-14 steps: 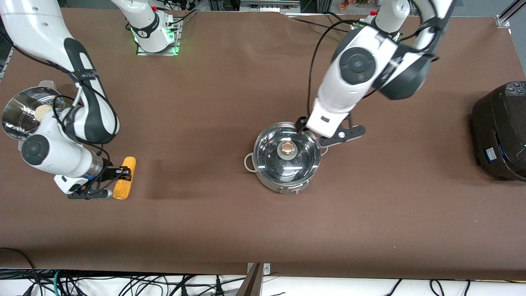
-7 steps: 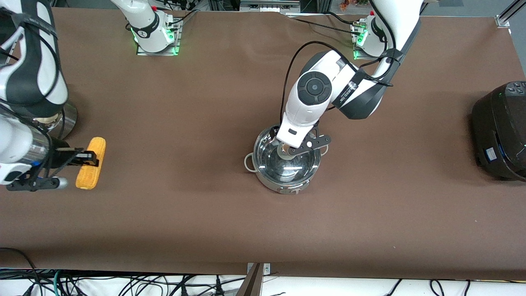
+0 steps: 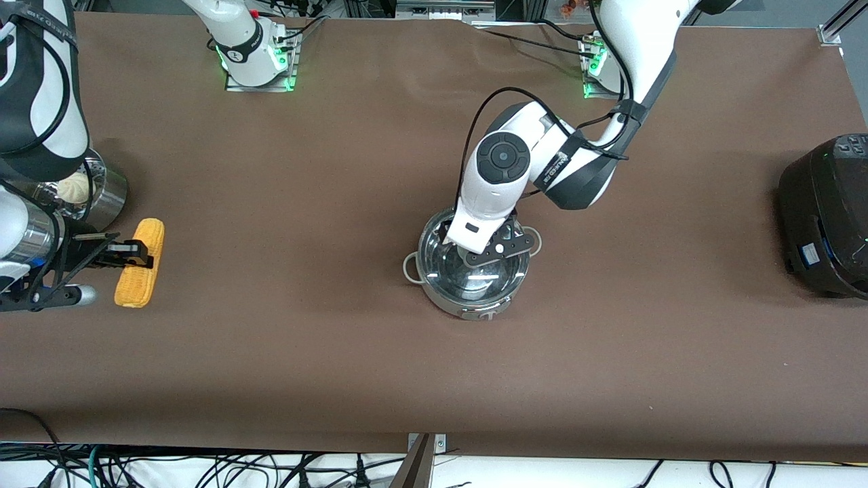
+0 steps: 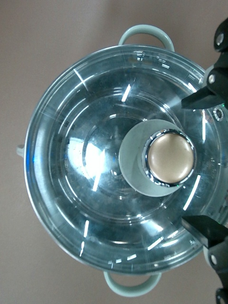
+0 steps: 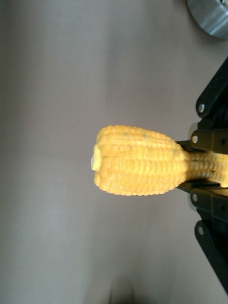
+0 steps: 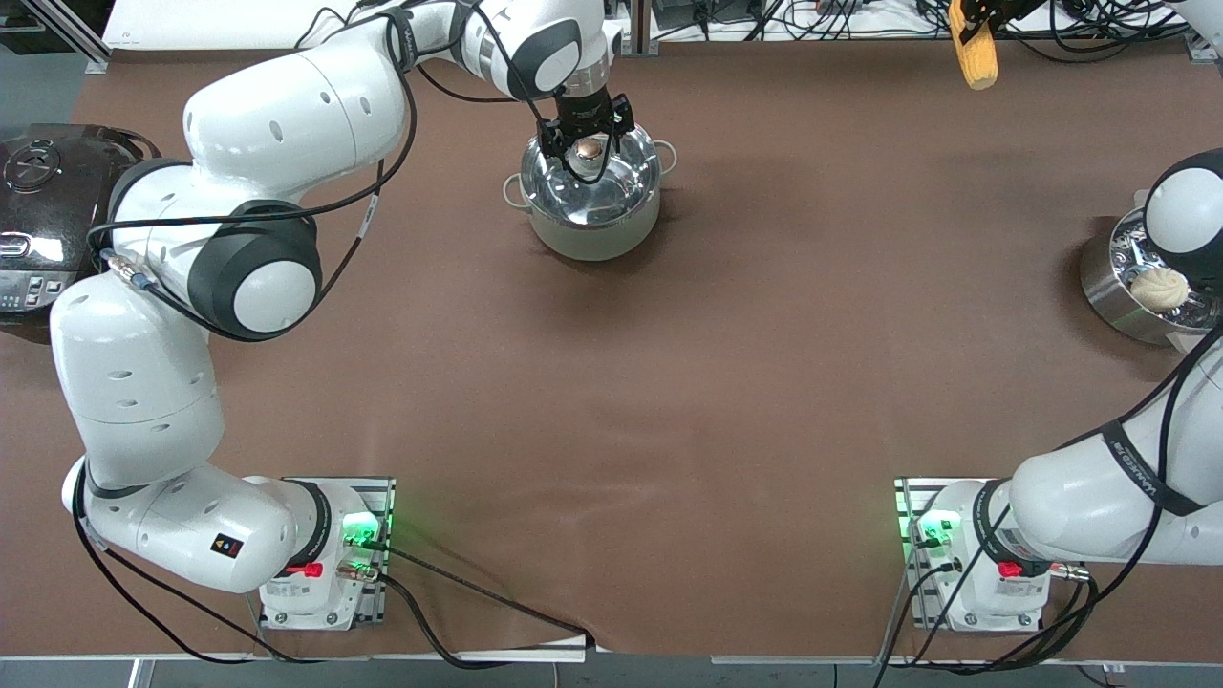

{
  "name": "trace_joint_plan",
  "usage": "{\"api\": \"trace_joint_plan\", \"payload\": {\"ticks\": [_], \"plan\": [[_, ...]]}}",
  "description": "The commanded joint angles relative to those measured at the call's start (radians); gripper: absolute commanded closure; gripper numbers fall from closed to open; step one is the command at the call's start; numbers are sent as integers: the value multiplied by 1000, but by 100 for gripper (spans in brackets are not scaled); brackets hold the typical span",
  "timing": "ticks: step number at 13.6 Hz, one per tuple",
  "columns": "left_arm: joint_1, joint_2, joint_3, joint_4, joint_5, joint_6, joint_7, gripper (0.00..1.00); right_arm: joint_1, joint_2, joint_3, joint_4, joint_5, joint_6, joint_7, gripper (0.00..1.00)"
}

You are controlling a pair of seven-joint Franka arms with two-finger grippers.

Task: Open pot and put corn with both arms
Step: 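Grasp the glass lid knob with the left gripper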

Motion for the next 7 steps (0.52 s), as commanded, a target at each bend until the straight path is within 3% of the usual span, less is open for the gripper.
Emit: {"api": "trace_joint_plan", "payload": {"ticks": [1, 7], "plan": [[-17, 19, 7, 41, 35, -5, -17, 9, 7, 10, 12, 32, 27, -21, -13, 76], [-17, 25, 12, 41, 36, -1, -13, 15, 10, 8, 94, 32, 25, -21, -3, 76]]}}
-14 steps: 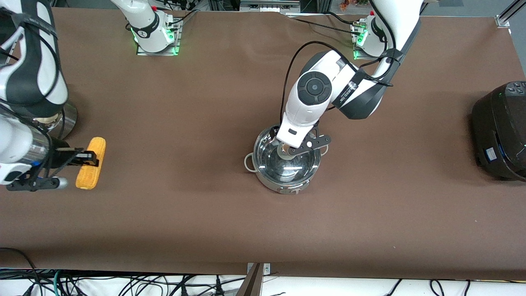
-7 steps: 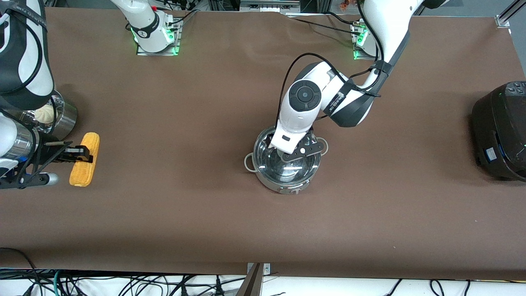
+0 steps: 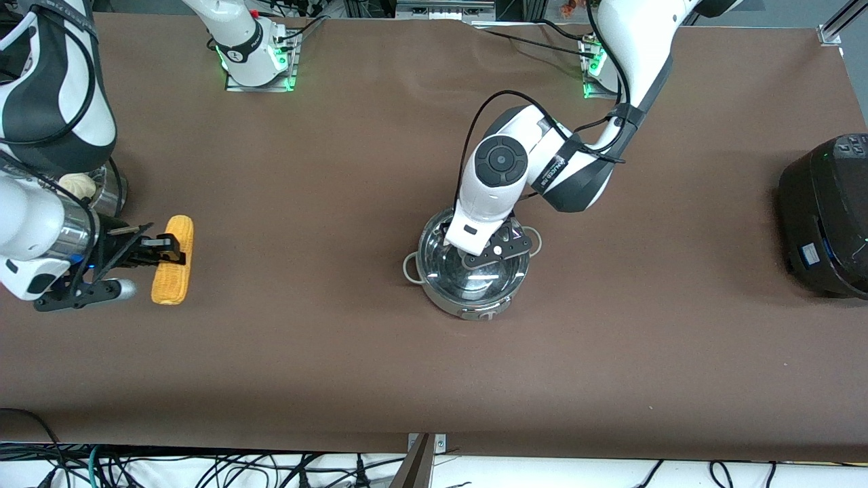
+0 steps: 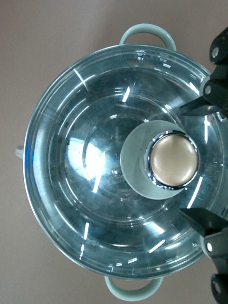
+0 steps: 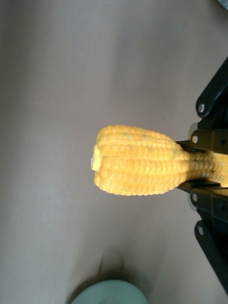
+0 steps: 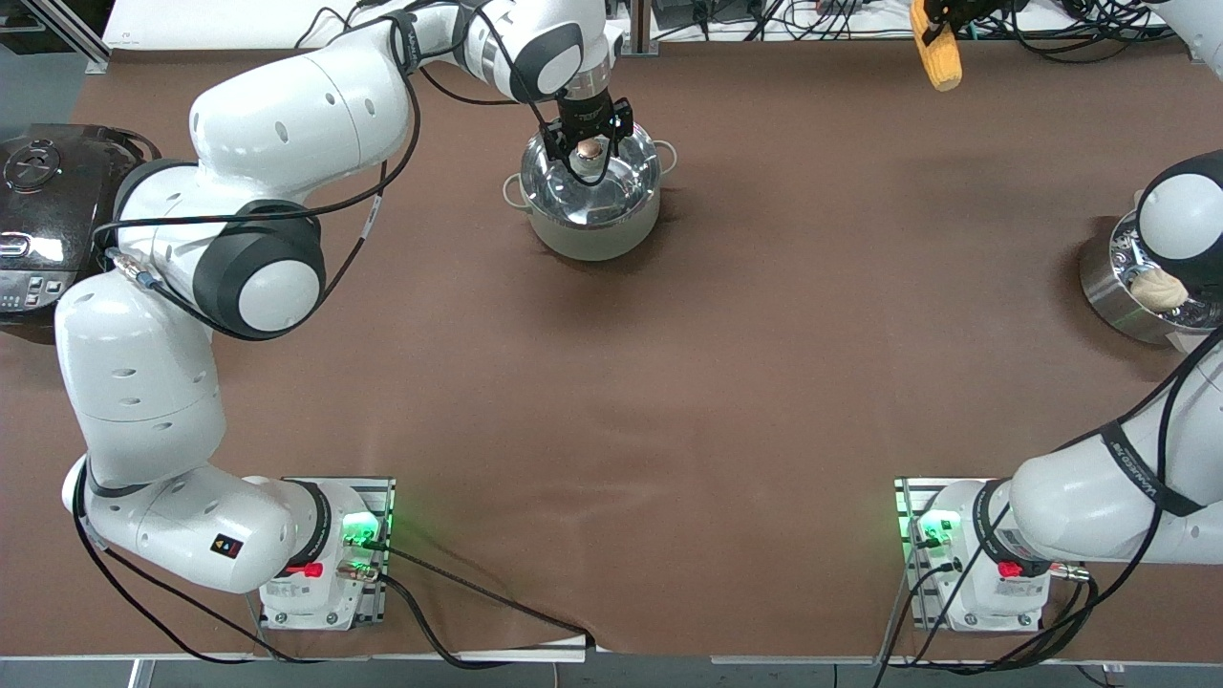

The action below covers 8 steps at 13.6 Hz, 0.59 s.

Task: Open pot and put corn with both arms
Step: 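Grasp the glass lid knob with the left gripper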

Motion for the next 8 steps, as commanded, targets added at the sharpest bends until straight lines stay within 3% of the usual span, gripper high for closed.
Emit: {"api": "trace_joint_plan", "payload": {"ticks": [1, 8], "plan": [[-15, 20, 8, 36, 36, 15, -11, 15, -7, 9, 26, 29, 12, -21, -5, 76], [-15, 34, 10, 36, 57, 19, -13, 26, -4, 12, 58, 29, 12, -18, -1, 76]]}}
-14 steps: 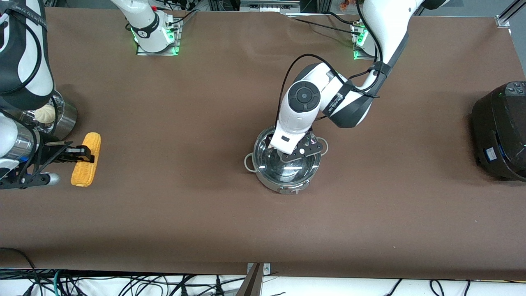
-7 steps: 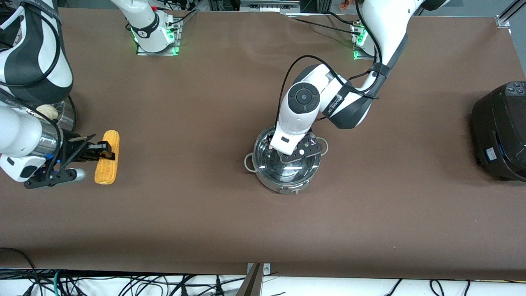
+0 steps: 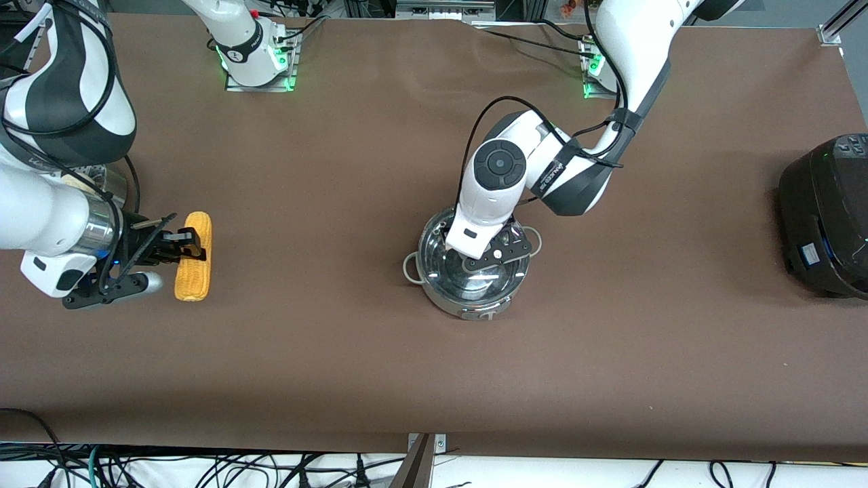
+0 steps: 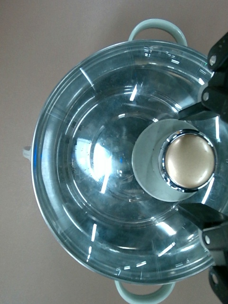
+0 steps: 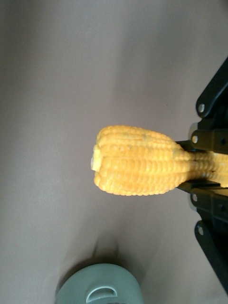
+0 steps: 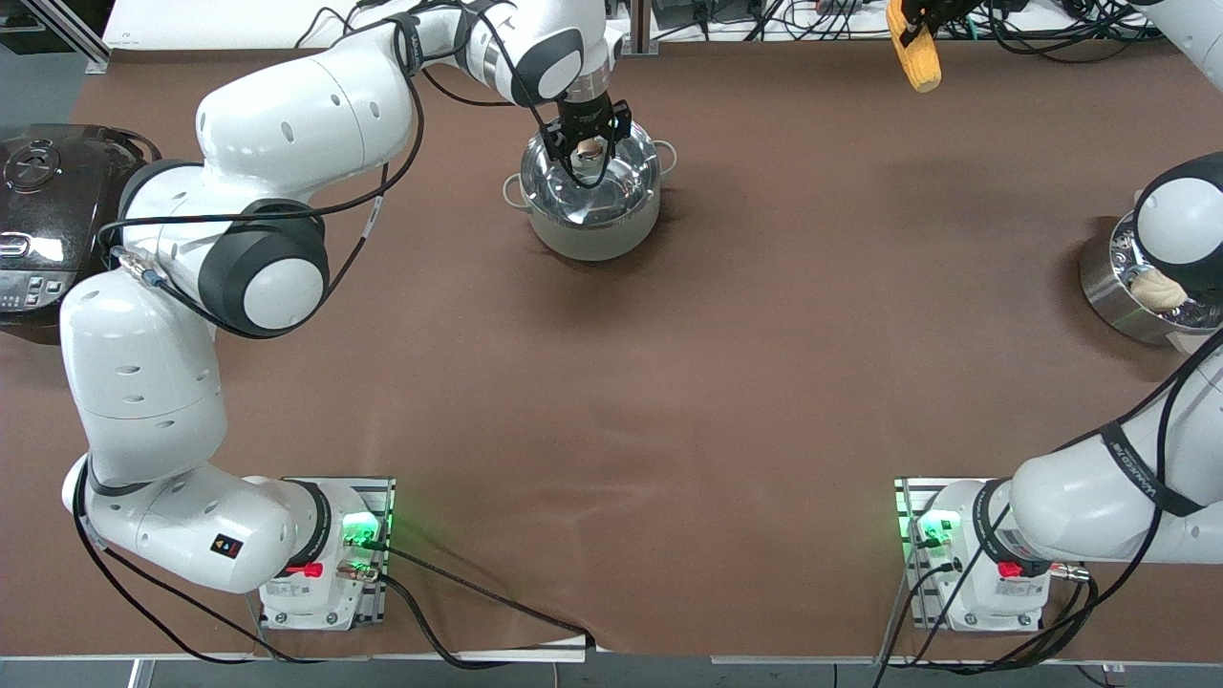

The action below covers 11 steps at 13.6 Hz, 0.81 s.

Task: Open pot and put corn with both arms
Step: 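Grasp the glass lid knob with the left gripper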

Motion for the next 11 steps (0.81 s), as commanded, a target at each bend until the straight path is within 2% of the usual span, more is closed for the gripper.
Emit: {"api": "trace_joint_plan", "payload": {"ticks": [1, 7, 8, 9, 10, 11], "plan": [[-15, 17, 8, 35, 32, -6, -11, 33, -7, 12, 11, 29, 12, -18, -1, 76], [-14, 16, 8, 37, 32, -6, -13, 44, -5, 12, 18, 28, 13, -20, 2, 76], [-15, 16, 8, 37, 32, -6, -13, 49, -7, 12, 26, 28, 13, -20, 6, 76], [-15, 16, 8, 37, 32, -6, -11, 59, -5, 12, 28, 28, 13, -20, 14, 76], [-14, 16, 8, 37, 32, -6, -11, 74, -5, 12, 28, 28, 13, -20, 17, 76], [-15, 14, 8, 37, 31, -6, -11, 95, -7, 12, 28, 26, 15, -21, 17, 76]]}}
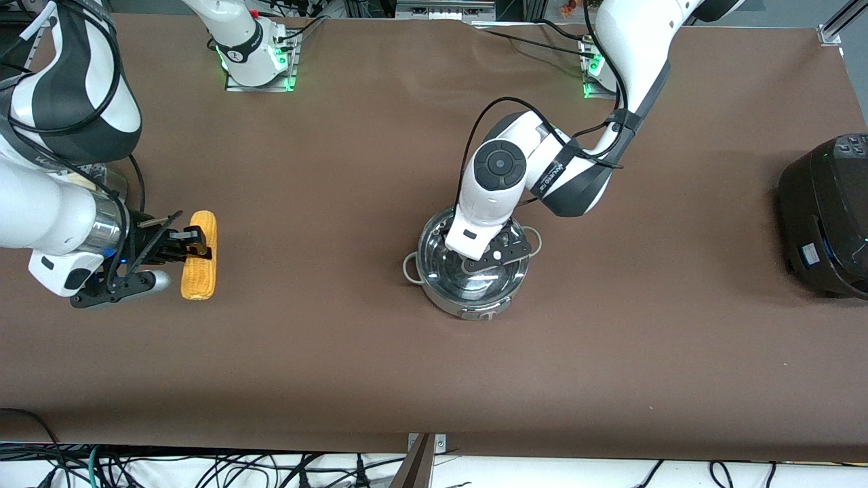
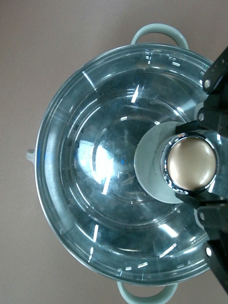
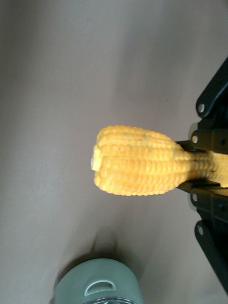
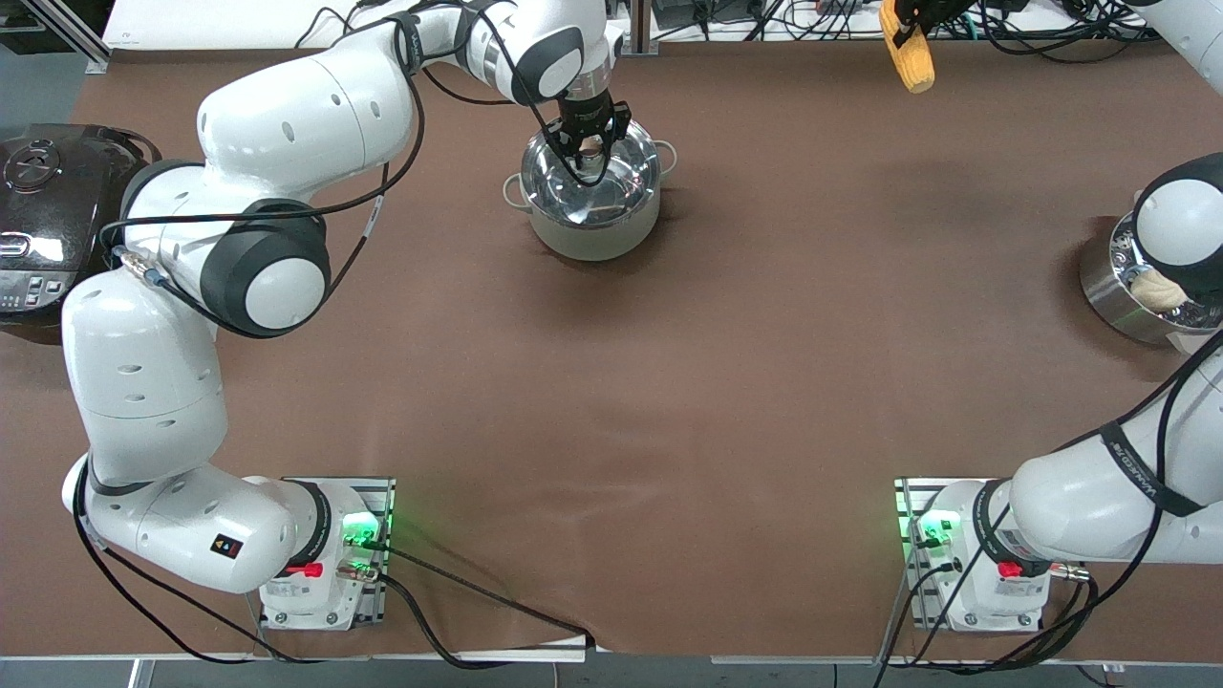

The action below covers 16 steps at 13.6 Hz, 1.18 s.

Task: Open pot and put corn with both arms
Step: 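Lift the lid off the pot with the left gripper while the right gripper carries corn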

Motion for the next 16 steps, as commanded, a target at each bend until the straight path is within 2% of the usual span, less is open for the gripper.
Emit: {"api": "trace_joint_plan", "payload": {"ticks": [1, 5, 8, 10, 12, 13, 15, 16], "plan": [[-13, 8, 7, 26, 30, -8, -13, 100, -8, 11, 17, 26, 14, -21, 12, 76], [-11, -33, 9, 26, 22, -32, -7, 100, -8, 12, 18, 25, 14, -21, 12, 76], [-1, -90, 12, 31, 13, -141, -7, 100, -8, 12, 18, 23, 14, -21, 12, 76], [28, -140, 17, 30, -21, -161, 4, 100, -8, 12, 20, 23, 14, -21, 12, 76], [84, -199, 26, 2, -51, -164, 122, 100, -8, 12, 55, 23, 14, -18, 43, 76], [110, -225, 41, -24, -74, -175, 165, 100, -5, 12, 87, 23, 13, -9, 125, 76], [163, -303, 66, -122, -79, -178, 266, 100, 20, 28, 165, 28, 10, 38, 318, 76], [197, -343, 76, -182, -81, -175, 333, 100, 50, 35, 171, 28, 10, 93, 386, 76]]}}
